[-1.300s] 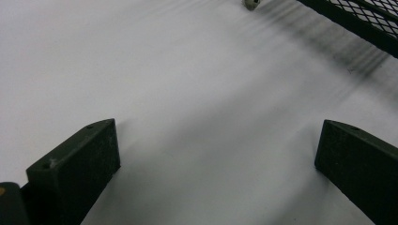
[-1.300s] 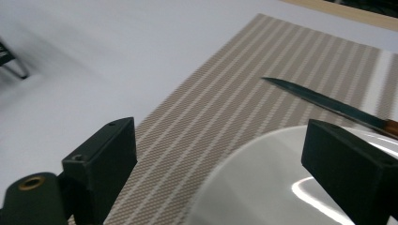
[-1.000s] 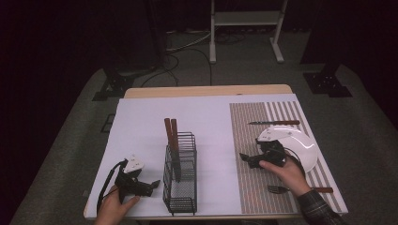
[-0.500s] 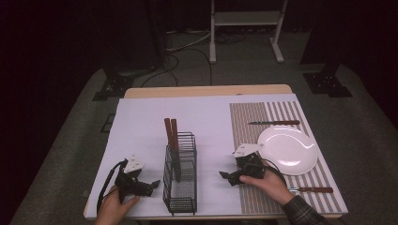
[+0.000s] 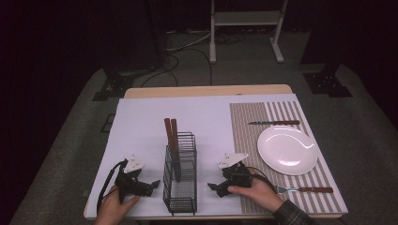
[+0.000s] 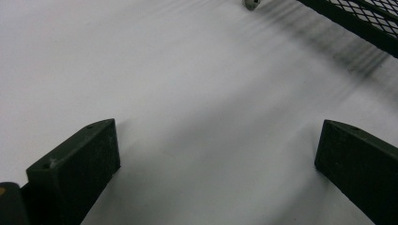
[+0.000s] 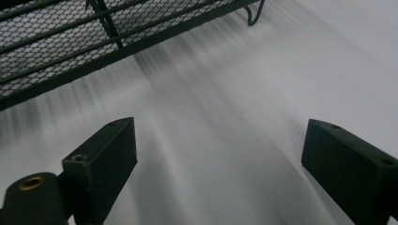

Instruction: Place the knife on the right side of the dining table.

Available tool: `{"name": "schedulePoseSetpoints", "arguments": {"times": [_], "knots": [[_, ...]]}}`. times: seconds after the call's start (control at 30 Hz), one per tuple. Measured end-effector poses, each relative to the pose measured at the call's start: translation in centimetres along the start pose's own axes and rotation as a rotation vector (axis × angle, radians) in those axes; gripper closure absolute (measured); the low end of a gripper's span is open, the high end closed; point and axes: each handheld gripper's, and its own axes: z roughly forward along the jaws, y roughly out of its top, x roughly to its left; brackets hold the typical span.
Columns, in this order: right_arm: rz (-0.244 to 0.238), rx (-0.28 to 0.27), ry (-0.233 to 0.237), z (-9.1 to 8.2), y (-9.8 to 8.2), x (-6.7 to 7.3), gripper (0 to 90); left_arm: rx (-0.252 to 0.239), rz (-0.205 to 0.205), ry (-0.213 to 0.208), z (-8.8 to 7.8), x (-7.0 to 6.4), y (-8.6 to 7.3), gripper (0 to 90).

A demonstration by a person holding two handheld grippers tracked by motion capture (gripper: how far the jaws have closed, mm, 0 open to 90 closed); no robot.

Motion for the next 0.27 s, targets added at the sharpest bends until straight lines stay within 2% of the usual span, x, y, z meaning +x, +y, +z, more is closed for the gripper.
{"name": "schedulePoseSetpoints", "arguments": {"times": [0.13,0.27], "knots": [[0.001,0.022,-0.009,0.38,-0.2,0.03,9.4,-0.001,0.0,0.0,0.01,0.0,0.0,0.0],[-0.007,0.014,-0.025,0.53,-0.37,0.22,8.9,0.0,0.0,0.0,0.0,0.0,0.0,0.0]]}}
